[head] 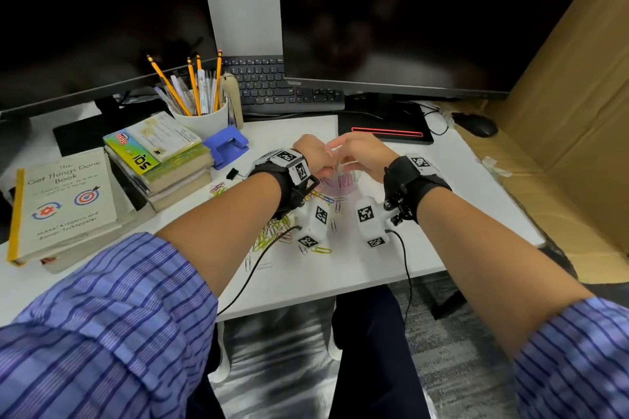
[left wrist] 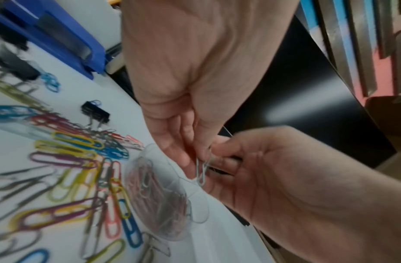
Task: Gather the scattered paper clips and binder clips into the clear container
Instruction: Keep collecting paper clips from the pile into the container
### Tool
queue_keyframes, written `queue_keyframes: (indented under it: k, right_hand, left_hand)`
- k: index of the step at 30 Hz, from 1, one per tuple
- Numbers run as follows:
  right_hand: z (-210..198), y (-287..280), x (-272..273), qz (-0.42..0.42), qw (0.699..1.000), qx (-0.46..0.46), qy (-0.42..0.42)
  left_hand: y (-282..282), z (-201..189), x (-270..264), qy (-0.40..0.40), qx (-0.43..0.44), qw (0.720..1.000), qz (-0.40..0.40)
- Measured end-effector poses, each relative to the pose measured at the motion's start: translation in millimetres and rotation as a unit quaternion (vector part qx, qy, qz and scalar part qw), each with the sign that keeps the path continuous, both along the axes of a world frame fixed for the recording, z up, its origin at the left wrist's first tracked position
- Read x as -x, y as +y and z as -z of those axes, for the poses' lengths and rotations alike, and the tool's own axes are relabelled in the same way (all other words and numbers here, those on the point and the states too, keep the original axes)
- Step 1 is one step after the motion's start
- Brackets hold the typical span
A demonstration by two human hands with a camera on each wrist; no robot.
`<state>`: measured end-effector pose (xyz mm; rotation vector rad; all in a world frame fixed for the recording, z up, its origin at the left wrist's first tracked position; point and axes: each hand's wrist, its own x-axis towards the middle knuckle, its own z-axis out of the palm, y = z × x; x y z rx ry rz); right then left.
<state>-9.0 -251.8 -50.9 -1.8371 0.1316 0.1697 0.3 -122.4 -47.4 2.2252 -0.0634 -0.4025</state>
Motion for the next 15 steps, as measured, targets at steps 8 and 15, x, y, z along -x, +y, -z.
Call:
queue_keyframes:
  k: [8,15]
  right_hand:
    - [5.2,-15.4,-4.6,-0.002,0.97,0.244,-0.001]
    - [7.3,-13.5,-4.5,0.011,0.957,0.285,-0.044]
  left_hand:
    - [-19.6,-7.7,5.9,-0.07,-0.067,0.995,0.003]
    - [0.4,-3.4,0.1,-0.065,-0.082,0.993,-0.047]
